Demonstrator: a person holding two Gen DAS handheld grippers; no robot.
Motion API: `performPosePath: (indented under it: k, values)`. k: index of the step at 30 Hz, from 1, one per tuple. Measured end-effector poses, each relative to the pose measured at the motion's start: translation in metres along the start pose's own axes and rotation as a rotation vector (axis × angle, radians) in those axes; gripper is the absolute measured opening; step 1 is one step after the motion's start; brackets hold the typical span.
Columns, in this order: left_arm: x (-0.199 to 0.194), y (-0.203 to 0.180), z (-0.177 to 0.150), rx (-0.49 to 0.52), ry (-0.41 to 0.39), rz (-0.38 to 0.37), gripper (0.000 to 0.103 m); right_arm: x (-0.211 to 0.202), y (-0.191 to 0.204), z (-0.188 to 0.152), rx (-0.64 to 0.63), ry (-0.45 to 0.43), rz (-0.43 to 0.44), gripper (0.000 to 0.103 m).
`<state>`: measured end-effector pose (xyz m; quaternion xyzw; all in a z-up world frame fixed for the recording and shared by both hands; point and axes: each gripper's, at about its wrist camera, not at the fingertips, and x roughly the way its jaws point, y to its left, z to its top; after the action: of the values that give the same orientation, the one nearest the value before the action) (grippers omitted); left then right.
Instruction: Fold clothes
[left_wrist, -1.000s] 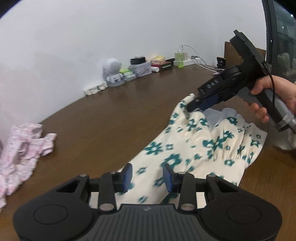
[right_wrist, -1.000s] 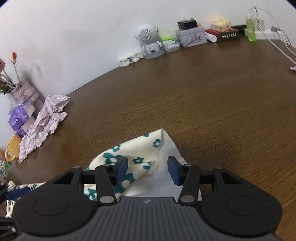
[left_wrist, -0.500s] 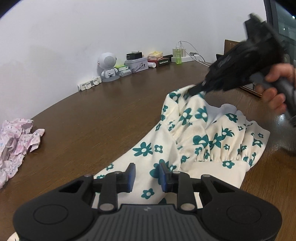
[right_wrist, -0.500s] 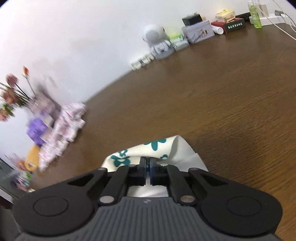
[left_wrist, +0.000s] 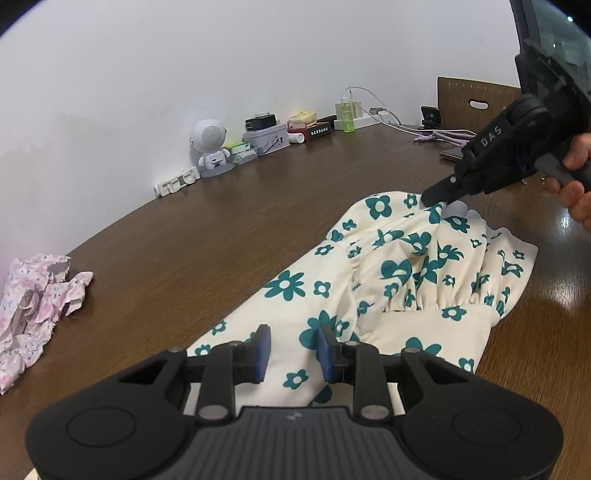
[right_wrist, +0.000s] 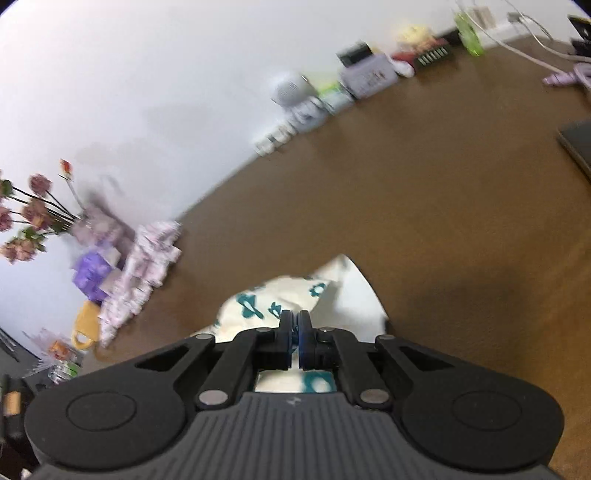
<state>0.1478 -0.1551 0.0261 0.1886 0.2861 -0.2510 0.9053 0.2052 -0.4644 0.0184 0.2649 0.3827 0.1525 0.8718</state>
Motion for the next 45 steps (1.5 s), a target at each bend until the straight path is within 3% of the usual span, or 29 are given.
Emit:
performPosePath:
  k: [1,3,4,5,6,14,16,17,24,27,31,35,36,38,41,45]
  values:
    - [0.000,0.000,0.000,-0.003,-0.002,-0.003,0.024,0.001,-0.003,-0.001,0.017,-0.006,0.007,0.003]
    - [0.000,0.001,-0.001,-0.009,-0.005,-0.007,0.024,0.003,-0.011,-0.001,0.055,-0.021,0.026,0.014]
    - [0.000,0.002,-0.001,-0.012,-0.006,-0.008,0.024,0.003,-0.014,0.001,0.078,-0.043,0.035,0.022]
    - [0.000,0.002,-0.001,-0.013,-0.008,-0.009,0.024,0.003,-0.016,0.003,0.102,-0.068,0.044,0.042]
    - [0.000,0.002,-0.001,-0.012,-0.009,-0.009,0.024,0.004,-0.017,0.005,0.115,-0.080,0.053,0.050]
    - [-0.001,0.001,-0.004,-0.014,-0.022,-0.007,0.024,0.045,-0.008,0.024,0.110,-0.046,0.016,0.051]
    - [-0.001,0.001,-0.005,-0.018,-0.024,-0.005,0.024,0.053,-0.002,0.026,0.093,-0.031,0.009,0.034]
    - [-0.002,0.001,-0.005,-0.019,-0.025,-0.004,0.024,0.055,0.000,0.025,0.080,-0.021,0.017,0.001]
    - [-0.001,0.001,-0.010,-0.034,-0.037,-0.015,0.024,0.023,0.007,0.015,-0.026,-0.053,-0.029,0.001]
    - [-0.001,-0.002,-0.011,-0.021,-0.042,-0.017,0.024,0.026,0.002,0.009,-0.055,-0.035,-0.104,0.001]
    - [-0.007,0.003,-0.010,-0.053,-0.072,-0.032,0.025,0.024,0.000,0.007,-0.057,-0.065,-0.122,0.003]
    - [-0.016,0.011,-0.005,-0.095,-0.122,-0.071,0.025,0.017,0.000,0.005,-0.061,-0.113,-0.141,0.031]
    - [-0.016,0.010,-0.003,-0.096,-0.134,-0.083,0.025,0.010,0.003,0.003,-0.079,-0.143,-0.150,0.032]
    - [-0.014,0.008,0.002,-0.082,-0.147,-0.106,0.025,0.000,0.014,-0.003,-0.138,-0.181,-0.142,0.032]
    - [-0.008,-0.004,0.007,-0.029,-0.139,-0.139,0.024,-0.005,0.042,-0.017,-0.251,-0.175,-0.059,0.032]
    - [-0.002,-0.024,0.005,0.074,-0.104,-0.142,0.020,0.006,0.083,-0.039,-0.428,-0.110,0.013,0.032]
